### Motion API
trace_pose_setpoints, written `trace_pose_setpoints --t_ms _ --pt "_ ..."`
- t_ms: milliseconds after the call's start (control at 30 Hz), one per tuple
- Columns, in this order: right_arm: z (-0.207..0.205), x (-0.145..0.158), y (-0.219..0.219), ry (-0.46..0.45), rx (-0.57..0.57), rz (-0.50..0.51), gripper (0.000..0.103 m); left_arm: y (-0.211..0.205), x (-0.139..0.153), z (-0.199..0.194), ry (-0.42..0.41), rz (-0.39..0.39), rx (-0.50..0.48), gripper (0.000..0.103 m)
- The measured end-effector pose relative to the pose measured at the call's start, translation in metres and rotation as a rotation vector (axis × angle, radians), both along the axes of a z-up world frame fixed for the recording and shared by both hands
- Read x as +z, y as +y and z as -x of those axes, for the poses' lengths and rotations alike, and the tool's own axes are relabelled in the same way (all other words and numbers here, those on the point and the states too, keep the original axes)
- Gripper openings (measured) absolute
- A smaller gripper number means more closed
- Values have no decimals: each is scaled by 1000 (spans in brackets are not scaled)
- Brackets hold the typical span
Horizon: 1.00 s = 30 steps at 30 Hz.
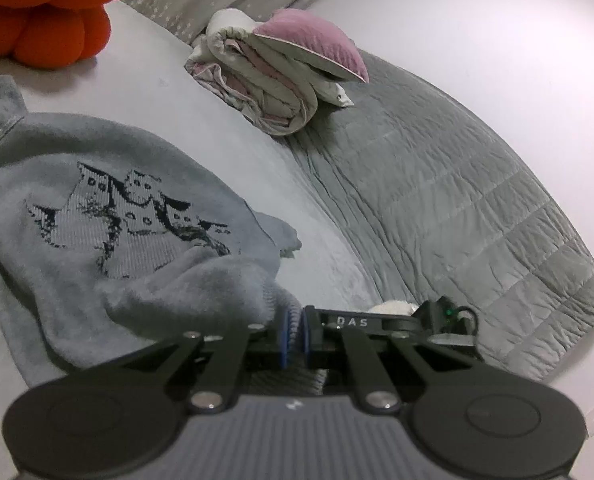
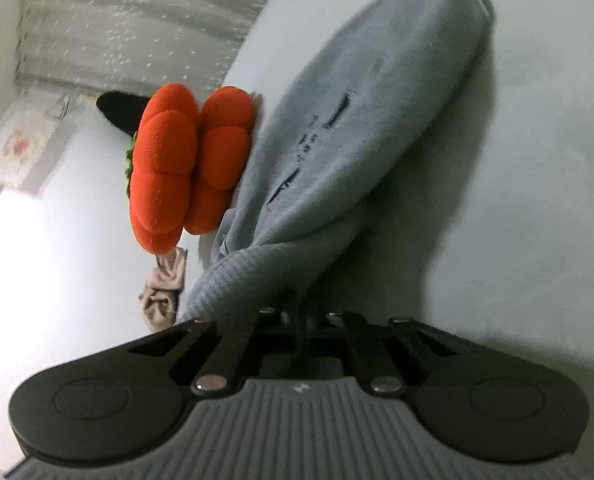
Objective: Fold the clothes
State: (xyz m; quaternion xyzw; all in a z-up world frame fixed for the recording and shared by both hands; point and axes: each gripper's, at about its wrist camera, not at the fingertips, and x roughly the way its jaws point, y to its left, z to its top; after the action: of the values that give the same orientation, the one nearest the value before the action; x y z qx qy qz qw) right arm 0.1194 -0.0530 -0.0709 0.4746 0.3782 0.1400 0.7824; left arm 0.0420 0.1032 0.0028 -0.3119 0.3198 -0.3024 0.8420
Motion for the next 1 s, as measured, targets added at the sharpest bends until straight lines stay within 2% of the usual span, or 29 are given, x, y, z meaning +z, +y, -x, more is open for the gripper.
trace_pose_setpoints --t_ms 333,367,467,533,700,733,767,800,833,867,900,1000 --pt "53 42 -3 -153 -104 284 2 -3 -2 7 1 -54 -92 6" --pt "58 45 -4 -166 -109 312 2 -3 -1 8 -3 -55 -101 1" --pt "65 48 -3 -208 -106 402 3 1 4 13 -34 -51 -104 1" --pt "62 43 -2 -211 -98 416 12 5 6 14 -52 -52 -87 1" --pt "49 34 -2 -169 -105 419 13 5 2 7 -33 -96 -46 3" --pt "47 33 -3 -163 -107 419 13 2 1 6 -38 -120 -48 5" --pt "46 33 -4 -163 -108 422 14 -2 1 5 -44 -146 -51 15" --pt "45 34 -5 -162 -109 424 21 -7 1 4 -49 -175 -56 30" --pt "45 34 -6 -160 -111 427 39 -13 -1 3 -54 -199 -63 39" --pt "45 34 -7 -161 -115 431 47 -19 -3 3 -59 -223 -70 47" --pt "45 34 -7 -163 -116 439 50 -24 -4 2 -65 -247 -78 48" --pt "44 34 -8 -164 -100 468 50 -42 -9 1 -80 -320 -99 50"
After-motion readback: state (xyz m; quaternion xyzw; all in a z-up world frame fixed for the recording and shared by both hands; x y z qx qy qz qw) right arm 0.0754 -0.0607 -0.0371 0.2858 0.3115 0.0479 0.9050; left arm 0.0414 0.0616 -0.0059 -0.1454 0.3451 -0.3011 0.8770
